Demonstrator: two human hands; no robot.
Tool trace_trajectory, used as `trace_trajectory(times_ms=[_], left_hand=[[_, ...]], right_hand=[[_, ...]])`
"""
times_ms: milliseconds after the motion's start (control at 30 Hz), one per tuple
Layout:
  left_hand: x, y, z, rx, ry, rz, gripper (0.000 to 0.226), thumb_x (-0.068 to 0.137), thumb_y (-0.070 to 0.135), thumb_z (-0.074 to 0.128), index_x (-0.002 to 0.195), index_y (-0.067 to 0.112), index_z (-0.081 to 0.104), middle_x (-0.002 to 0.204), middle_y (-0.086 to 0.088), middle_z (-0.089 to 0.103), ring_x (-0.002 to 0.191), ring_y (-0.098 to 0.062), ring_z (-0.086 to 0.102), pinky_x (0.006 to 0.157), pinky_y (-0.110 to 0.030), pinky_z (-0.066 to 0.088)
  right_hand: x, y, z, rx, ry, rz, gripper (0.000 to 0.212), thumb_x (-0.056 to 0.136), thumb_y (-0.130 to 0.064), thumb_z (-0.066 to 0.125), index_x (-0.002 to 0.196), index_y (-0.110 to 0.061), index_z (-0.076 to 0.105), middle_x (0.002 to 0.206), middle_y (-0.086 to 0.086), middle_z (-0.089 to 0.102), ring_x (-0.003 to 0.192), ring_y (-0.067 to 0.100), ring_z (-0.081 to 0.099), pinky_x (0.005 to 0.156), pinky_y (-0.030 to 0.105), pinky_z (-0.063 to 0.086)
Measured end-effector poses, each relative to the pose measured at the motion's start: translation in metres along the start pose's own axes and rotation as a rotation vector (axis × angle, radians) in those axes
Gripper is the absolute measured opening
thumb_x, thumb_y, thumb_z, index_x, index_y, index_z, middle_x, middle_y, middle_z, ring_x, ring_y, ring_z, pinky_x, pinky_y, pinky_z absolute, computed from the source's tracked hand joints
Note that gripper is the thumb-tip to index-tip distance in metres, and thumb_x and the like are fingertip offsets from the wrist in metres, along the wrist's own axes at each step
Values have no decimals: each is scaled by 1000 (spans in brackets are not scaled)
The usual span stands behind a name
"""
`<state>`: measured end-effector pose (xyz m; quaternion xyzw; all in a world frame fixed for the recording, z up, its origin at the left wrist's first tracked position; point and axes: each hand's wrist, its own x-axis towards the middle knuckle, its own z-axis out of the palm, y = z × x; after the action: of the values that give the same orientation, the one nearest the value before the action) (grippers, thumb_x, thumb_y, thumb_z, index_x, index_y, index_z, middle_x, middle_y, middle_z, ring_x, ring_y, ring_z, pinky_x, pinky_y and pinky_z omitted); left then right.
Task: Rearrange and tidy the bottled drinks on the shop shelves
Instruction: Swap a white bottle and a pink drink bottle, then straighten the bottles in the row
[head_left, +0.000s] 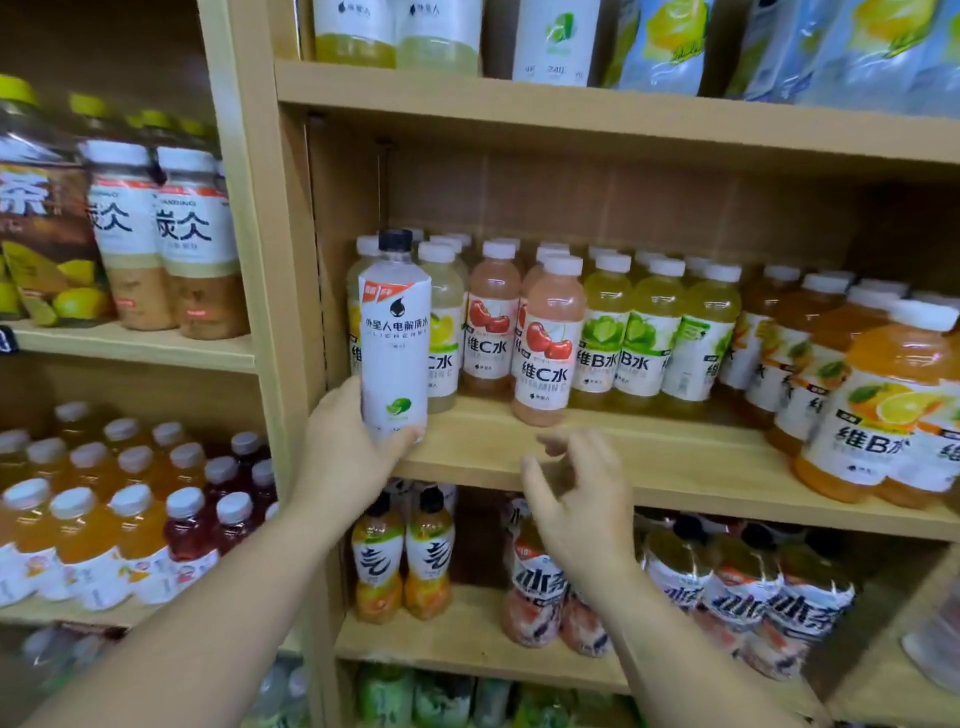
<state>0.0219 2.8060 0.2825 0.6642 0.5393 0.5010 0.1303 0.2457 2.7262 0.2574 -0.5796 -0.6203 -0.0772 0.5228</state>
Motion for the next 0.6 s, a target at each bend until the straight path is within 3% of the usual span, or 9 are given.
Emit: trace_trajectory(times_ms=[100, 200, 267, 333, 433, 500, 600], left_hand=[[-36, -15, -3, 19, 97, 29, 70, 83, 37, 81, 143, 17, 50, 135, 2, 55, 127, -18, 50, 104, -36, 43], [-75, -35, -3, 7, 284, 99, 45, 88, 27, 74, 127, 9, 61, 121, -6, 57, 116, -28, 55, 100, -45, 47], [-92, -54, 5, -11, 196, 57, 36, 87, 22, 76, 120, 12, 64, 110, 0, 56, 105, -23, 59, 92, -42, 51], [-102, -75, 18, 19, 15, -39, 45, 83, 21, 79, 125, 15, 62, 110, 7, 52, 105, -20, 60, 90, -35, 50], [-105, -102, 39, 91, -196, -161, 73, 82, 27, 79, 146, 13, 46, 133, 0, 49, 126, -25, 53, 103, -34, 45], [-102, -112, 50, 119, -296, -227, 91, 84, 33, 78, 157, 11, 28, 157, -5, 33, 144, -24, 36, 116, -34, 34], [-94, -124, 64, 121, -342, -306, 101, 83, 37, 78, 160, 11, 17, 164, -5, 25, 147, -25, 34, 116, -36, 35]], right_hand=[[-38, -2, 22, 51, -168, -14, 24, 90, -43, 60, 94, -22, 69, 87, -17, 56, 88, 4, 56, 77, 19, 43], [-48, 5, 50, 35, -452, 121, 31, 92, -47, 64, 115, -25, 66, 101, -16, 53, 96, 3, 55, 82, 19, 42], [-41, 6, 65, -25, -575, 202, 38, 93, -47, 65, 122, -23, 61, 107, -7, 57, 97, 11, 57, 81, 23, 43], [-32, 5, 82, -99, -633, 210, 39, 93, -47, 66, 115, -15, 62, 105, 2, 66, 96, 19, 63, 80, 32, 51], [-20, 9, 108, -115, -747, 250, 51, 90, -43, 69, 131, -16, 55, 110, 9, 68, 97, 28, 65, 76, 35, 51], [-14, 15, 123, -110, -819, 300, 67, 86, -41, 74, 142, -18, 46, 126, 11, 63, 110, 31, 63, 82, 34, 49], [-9, 23, 141, -124, -945, 356, 50, 86, -36, 75, 128, -14, 61, 121, 11, 67, 108, 28, 63, 87, 35, 52]])
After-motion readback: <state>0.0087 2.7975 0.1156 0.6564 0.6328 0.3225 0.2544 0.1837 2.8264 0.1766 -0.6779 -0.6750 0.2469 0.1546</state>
